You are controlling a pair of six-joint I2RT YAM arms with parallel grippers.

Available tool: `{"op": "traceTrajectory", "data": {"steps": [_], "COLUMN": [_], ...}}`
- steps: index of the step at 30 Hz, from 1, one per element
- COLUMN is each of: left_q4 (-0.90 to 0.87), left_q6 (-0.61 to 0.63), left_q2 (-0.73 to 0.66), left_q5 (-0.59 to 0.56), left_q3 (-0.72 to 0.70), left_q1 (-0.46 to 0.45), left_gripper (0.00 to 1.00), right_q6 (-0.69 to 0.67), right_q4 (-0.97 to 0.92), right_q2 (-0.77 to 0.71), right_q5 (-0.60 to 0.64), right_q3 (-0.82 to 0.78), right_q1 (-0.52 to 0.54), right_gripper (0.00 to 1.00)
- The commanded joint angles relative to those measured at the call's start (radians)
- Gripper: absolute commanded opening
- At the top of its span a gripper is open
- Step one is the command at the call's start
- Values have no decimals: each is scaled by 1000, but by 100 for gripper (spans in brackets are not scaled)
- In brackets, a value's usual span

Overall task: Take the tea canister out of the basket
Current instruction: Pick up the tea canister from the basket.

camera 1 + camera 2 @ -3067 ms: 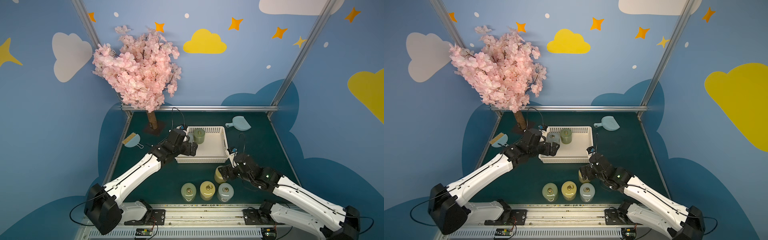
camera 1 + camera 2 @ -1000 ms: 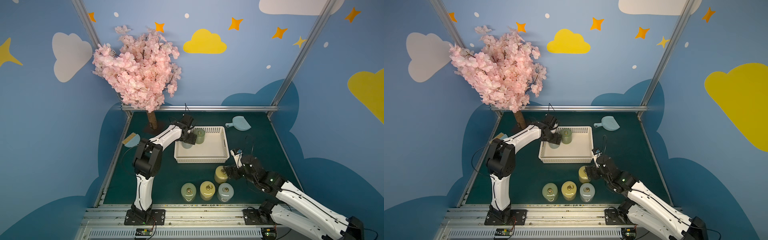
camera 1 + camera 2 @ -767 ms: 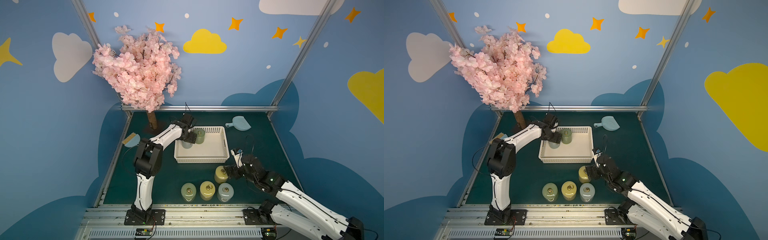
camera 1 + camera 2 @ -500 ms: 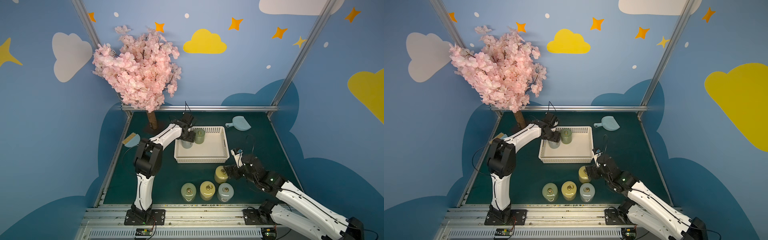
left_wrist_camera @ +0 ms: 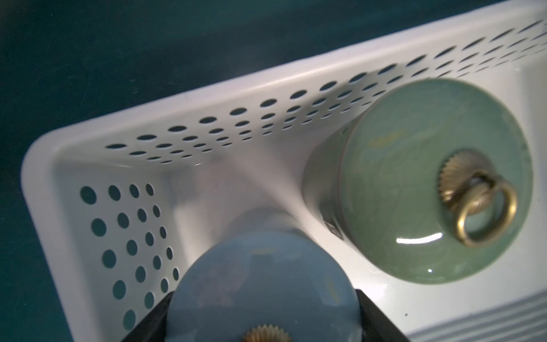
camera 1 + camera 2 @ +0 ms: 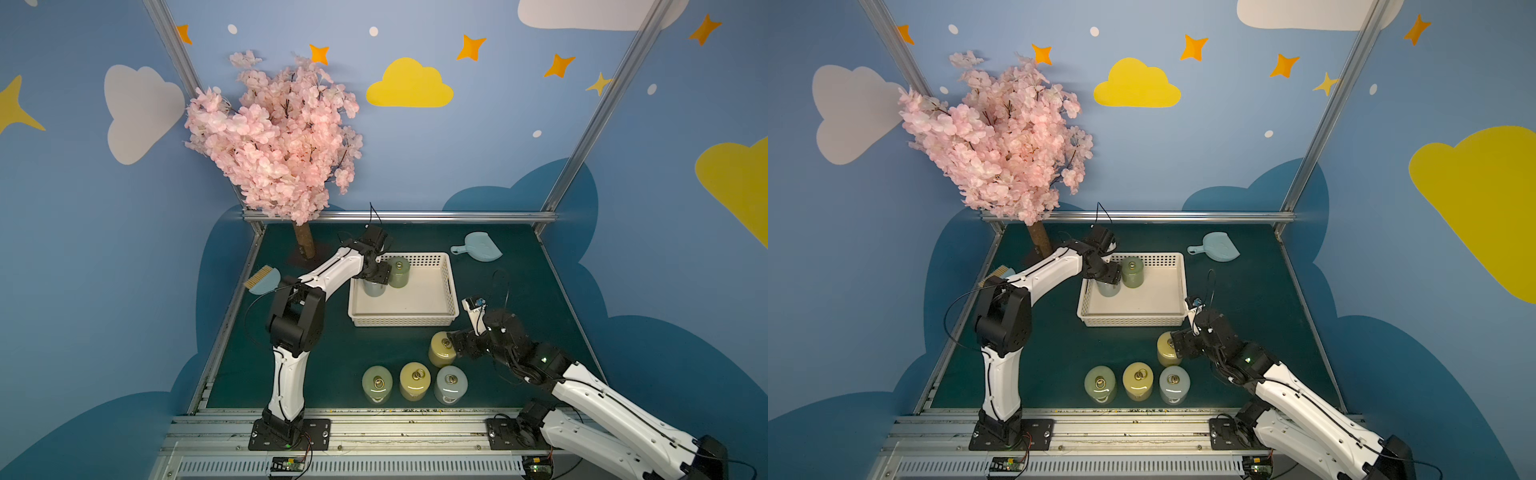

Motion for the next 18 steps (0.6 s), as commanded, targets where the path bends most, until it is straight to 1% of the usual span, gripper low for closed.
{"op": "traceTrajectory", "data": {"steps": [1, 5, 11, 18], "left_q4": [20, 5, 13, 7], "left_q6": [-12, -15, -18, -15], "left_q2": [-67, -115, -206, -316], "left_q5": [38, 38, 48, 51], "left_q3": [-8, -16, -64, -112], "left_q1": [5, 1, -7, -42], "left_gripper": [50, 49, 47, 46], "right_q6": [10, 16, 17, 28], "right_q4": [-8, -16, -20, -32], "right_q2": [-24, -37, -48, -60], "right_q5": [-8, -10, -8, -4], "right_q3": [16, 22, 27, 28], "right_q1": [-5, -5, -6, -6], "right_gripper": [99, 98, 98, 98]}}
